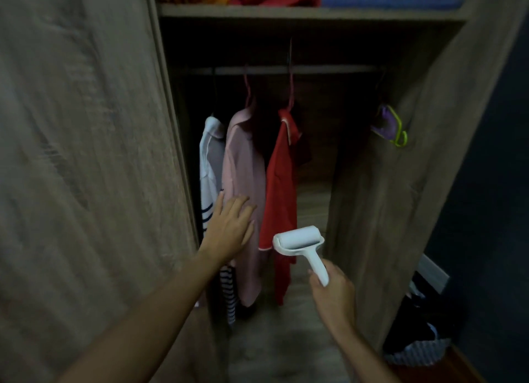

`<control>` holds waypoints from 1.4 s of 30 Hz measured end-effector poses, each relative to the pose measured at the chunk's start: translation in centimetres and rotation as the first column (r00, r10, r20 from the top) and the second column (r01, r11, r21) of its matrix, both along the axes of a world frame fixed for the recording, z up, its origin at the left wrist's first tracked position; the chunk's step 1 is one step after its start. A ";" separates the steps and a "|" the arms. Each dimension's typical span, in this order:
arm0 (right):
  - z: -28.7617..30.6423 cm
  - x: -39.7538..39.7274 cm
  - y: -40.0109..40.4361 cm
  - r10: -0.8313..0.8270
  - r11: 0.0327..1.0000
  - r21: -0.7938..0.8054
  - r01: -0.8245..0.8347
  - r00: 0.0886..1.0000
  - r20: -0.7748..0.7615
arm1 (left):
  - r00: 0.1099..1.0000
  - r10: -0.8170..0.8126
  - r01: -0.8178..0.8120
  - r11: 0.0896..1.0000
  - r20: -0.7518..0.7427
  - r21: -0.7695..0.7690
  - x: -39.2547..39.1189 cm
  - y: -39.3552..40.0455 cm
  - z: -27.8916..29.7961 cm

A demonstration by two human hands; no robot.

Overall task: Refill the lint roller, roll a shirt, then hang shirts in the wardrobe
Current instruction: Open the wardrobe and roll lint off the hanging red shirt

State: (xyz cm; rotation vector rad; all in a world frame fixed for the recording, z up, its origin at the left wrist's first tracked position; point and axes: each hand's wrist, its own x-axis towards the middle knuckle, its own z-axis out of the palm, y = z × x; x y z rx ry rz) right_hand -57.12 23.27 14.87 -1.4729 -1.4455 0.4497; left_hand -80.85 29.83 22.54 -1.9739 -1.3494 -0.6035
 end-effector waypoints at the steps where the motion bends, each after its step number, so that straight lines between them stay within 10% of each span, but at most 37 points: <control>1: 0.7 0.5 0.6 -0.008 1.000 0.018 0.008 1.000 -0.015 | 0.998 0.007 -0.007 1.000 0.058 0.008 0.8 0.7 0.7; 15: 6.9 7.6 10.4 0.174 0.976 0.152 -0.157 0.979 -0.107 | 0.862 0.361 -0.307 0.931 0.355 -0.198 8.2 6.6 2.6; 21: 7.8 8.2 13.8 0.342 0.929 0.196 -0.315 0.932 -0.124 | 0.584 0.380 -0.308 0.921 0.718 -0.237 9.7 5.8 0.7; 29: 10.1 4.4 18.1 0.503 0.853 0.251 -0.457 0.848 -0.168 | 0.476 0.382 -0.445 0.882 0.792 -0.157 10.3 4.4 1.5; 35: 11.0 1.4 19.5 0.536 0.841 0.176 -0.512 0.832 -0.141 | 0.234 0.398 -0.506 0.829 0.887 -0.239 10.5 4.6 4.7; 42: 10.4 -0.5 18.8 0.532 0.846 0.156 -0.510 0.830 -0.170 | 0.416 0.373 -0.439 0.881 0.829 -0.176 8.2 3.2 3.4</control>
